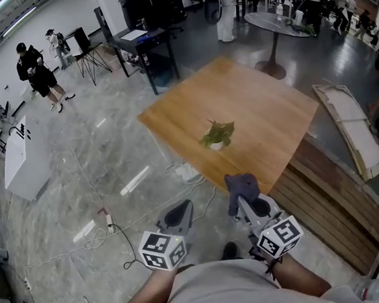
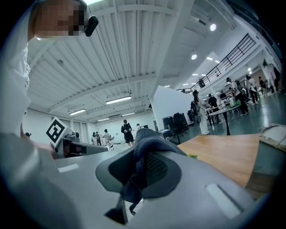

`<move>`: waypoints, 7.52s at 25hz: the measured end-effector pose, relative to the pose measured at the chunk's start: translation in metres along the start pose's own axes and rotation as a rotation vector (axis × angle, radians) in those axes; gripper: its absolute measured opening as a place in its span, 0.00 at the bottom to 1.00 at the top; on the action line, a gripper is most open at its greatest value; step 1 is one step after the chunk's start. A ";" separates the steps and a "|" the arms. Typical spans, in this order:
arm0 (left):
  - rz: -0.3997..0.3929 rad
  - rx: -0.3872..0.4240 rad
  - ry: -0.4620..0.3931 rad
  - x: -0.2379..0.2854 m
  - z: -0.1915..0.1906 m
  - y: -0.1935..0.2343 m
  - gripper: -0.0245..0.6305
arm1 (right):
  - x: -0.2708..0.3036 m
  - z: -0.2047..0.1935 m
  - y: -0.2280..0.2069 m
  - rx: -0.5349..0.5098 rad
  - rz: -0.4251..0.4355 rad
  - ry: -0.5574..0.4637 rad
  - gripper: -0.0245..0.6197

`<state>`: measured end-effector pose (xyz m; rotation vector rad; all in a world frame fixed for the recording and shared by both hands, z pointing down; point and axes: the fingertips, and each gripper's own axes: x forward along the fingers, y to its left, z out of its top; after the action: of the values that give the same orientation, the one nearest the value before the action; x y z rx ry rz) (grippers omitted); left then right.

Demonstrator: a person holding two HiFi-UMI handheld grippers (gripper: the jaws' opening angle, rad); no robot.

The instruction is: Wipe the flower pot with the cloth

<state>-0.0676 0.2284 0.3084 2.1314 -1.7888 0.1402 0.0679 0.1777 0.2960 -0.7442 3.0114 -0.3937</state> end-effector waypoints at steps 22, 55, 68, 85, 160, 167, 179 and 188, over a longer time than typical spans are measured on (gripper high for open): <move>-0.307 0.056 0.171 0.241 0.066 0.140 0.05 | 0.192 0.028 -0.140 0.026 -0.238 0.012 0.09; -0.319 0.190 0.665 0.528 -0.083 0.220 0.21 | 0.224 -0.093 -0.316 0.280 -0.478 0.107 0.09; -0.266 0.155 0.787 0.560 -0.138 0.231 0.07 | 0.219 -0.141 -0.354 0.362 -0.433 0.155 0.09; -0.184 -0.390 0.813 0.538 -0.186 0.274 0.06 | 0.366 -0.216 -0.280 0.272 0.193 0.329 0.09; -0.290 0.087 0.717 0.539 -0.160 0.264 0.07 | 0.377 -0.222 -0.379 0.513 -0.096 0.170 0.09; -0.249 -0.016 0.724 0.540 -0.164 0.275 0.07 | 0.354 -0.272 -0.393 0.527 -0.186 0.282 0.09; -0.192 -0.166 0.737 0.541 -0.170 0.287 0.07 | 0.338 -0.301 -0.380 0.611 -0.237 0.368 0.09; -0.170 -0.231 0.747 0.539 -0.171 0.287 0.07 | 0.368 -0.223 -0.331 0.500 -0.060 0.215 0.09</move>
<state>-0.2144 -0.2583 0.6870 1.7261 -1.1242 0.5699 -0.1240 -0.2211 0.6102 -0.7812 2.8695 -1.2401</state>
